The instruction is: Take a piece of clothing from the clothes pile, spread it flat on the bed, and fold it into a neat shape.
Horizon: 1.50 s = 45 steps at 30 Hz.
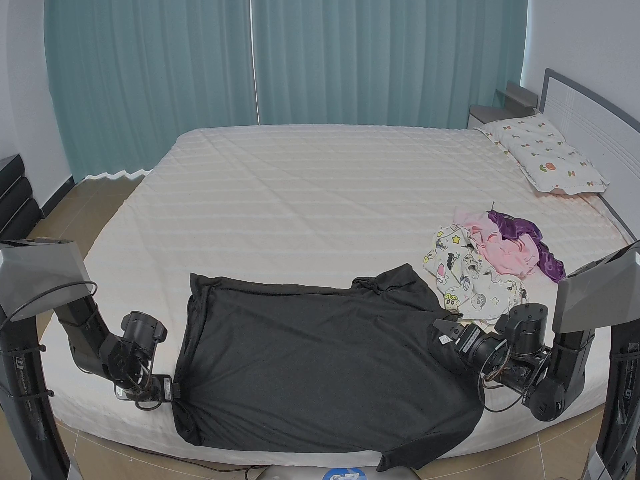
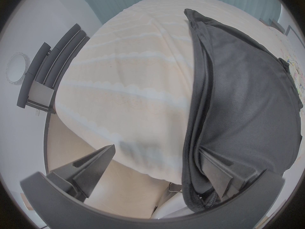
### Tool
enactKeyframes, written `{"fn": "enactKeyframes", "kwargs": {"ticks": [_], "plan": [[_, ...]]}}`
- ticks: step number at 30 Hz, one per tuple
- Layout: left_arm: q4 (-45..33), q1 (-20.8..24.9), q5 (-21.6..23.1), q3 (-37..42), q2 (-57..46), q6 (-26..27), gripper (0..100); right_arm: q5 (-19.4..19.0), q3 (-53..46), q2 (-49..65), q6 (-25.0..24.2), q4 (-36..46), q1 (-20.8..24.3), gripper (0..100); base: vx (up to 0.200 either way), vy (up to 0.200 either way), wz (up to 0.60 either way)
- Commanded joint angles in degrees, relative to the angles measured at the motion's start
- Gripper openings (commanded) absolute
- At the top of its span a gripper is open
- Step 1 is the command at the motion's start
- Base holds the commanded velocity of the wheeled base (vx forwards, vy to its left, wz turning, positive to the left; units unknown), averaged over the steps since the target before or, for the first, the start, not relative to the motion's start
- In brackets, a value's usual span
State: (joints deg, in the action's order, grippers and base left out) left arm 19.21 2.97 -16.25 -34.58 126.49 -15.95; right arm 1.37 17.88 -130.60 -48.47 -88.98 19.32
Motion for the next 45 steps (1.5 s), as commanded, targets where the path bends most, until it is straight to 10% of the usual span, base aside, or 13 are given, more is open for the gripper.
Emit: {"fn": "enactKeyframes", "kwargs": {"ticks": [1,27,32,45], "plan": [[0.56,-3.15,0.34,0.22,-0.45,1.53,100,0.04,-0.13,-0.45,-0.05,-0.85,0.01,100,0.000,0.000,0.00],[-2.51,-15.37,15.63,-0.66,-3.00,9.27,100,-0.05,-0.48,-0.45,-0.05,-0.85,0.10,100,0.000,0.000,0.00],[-5.06,-18.71,18.54,0.13,-5.02,17.18,100,-0.05,-0.66,-0.54,-0.05,-0.85,0.10,100,0.000,0.000,0.00],[-12.97,-21.08,30.22,-7.60,-4.76,10.32,100,-0.05,-0.83,-0.54,-0.05,-0.85,0.19,100,0.000,0.000,0.00]]}}
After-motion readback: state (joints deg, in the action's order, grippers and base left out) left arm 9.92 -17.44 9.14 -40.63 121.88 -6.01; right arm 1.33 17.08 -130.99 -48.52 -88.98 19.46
